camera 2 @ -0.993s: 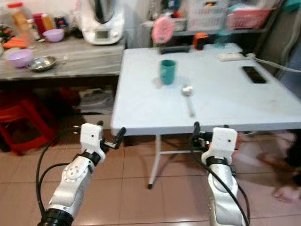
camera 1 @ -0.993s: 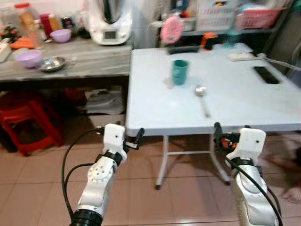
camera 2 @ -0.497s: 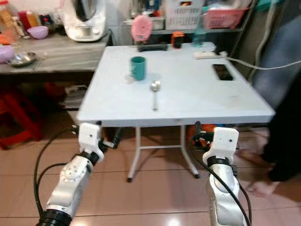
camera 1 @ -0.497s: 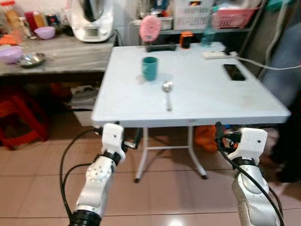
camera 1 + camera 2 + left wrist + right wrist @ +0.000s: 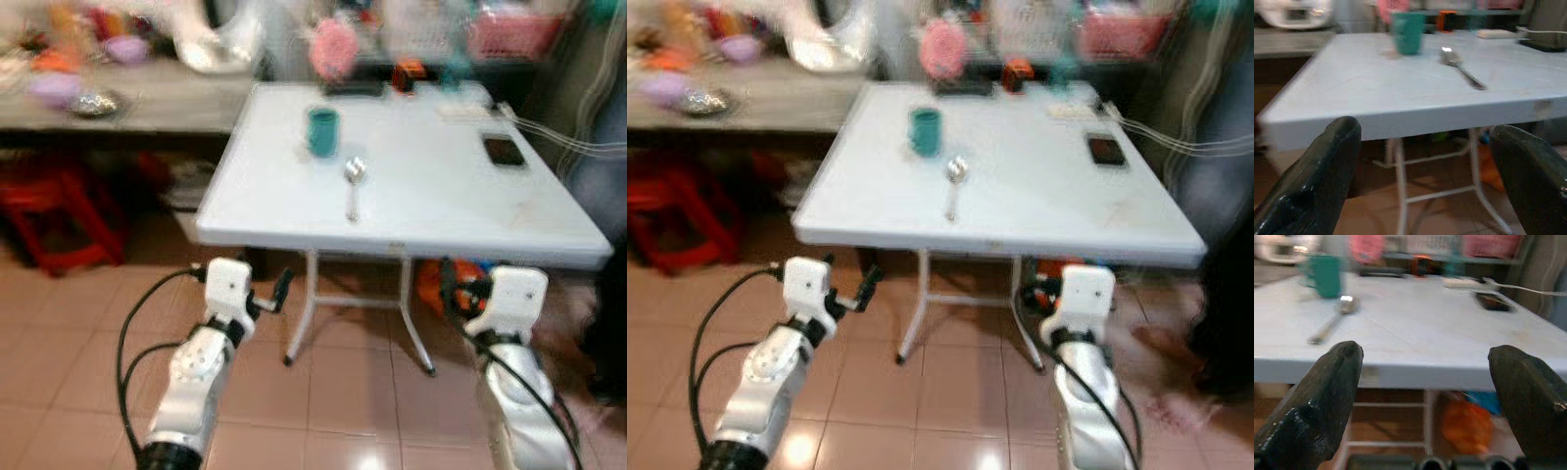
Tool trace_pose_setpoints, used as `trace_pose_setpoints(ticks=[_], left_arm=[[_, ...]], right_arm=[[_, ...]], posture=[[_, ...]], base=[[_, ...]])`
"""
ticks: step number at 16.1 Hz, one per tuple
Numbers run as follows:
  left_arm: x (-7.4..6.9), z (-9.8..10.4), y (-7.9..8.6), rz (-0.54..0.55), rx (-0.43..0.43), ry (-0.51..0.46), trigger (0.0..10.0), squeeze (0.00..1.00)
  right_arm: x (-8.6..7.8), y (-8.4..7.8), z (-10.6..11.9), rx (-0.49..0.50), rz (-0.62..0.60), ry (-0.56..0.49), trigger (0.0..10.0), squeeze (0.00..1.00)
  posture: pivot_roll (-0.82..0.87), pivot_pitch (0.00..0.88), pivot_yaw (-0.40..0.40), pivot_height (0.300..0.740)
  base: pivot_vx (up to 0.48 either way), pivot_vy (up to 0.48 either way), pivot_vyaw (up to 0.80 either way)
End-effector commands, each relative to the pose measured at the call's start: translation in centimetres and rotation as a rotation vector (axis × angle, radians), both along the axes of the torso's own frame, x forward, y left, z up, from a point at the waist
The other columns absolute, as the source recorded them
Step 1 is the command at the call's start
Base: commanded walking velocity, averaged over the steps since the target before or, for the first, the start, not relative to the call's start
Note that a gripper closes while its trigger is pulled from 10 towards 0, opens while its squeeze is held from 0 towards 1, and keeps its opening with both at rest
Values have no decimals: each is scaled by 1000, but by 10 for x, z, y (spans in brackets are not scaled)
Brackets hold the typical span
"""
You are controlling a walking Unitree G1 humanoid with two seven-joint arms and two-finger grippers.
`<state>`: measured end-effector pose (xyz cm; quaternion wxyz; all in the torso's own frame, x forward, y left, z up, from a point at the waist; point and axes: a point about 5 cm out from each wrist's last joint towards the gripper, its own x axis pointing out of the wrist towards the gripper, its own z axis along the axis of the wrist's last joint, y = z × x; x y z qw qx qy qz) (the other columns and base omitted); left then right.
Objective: Setting the table
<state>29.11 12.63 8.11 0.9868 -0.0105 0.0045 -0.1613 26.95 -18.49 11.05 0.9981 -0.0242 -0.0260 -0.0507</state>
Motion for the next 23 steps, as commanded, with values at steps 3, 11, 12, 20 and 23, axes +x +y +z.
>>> trace_pose_setpoints(ticks=[3,11,12,20,23], left_arm=[[1,4,-4,-17,-10,-11,10000,0],[0,4,-6,-32,-17,-8,10000,0],[0,4,-6,-33,-17,-7,10000,0],[0,4,-7,-46,-13,-5,10000,0],[1,4,-7,-38,-11,-5,10000,0]], right_arm=[[0,-2,4,-3,-4,-11,10000,0],[-2,0,6,-11,6,-16,10000,0],[-2,0,6,-12,6,-17,10000,0],[-3,2,7,-26,17,-16,10000,0],[-2,2,8,-26,19,-19,10000,0]], posture=[[-52,0,24,740],[-55,0,22,740],[-55,0,22,740],[-60,0,25,740],[-58,0,26,740]], base=[[330,0,0],[292,0,0],[296,0,0],[309,0,360],[321,0,612]])
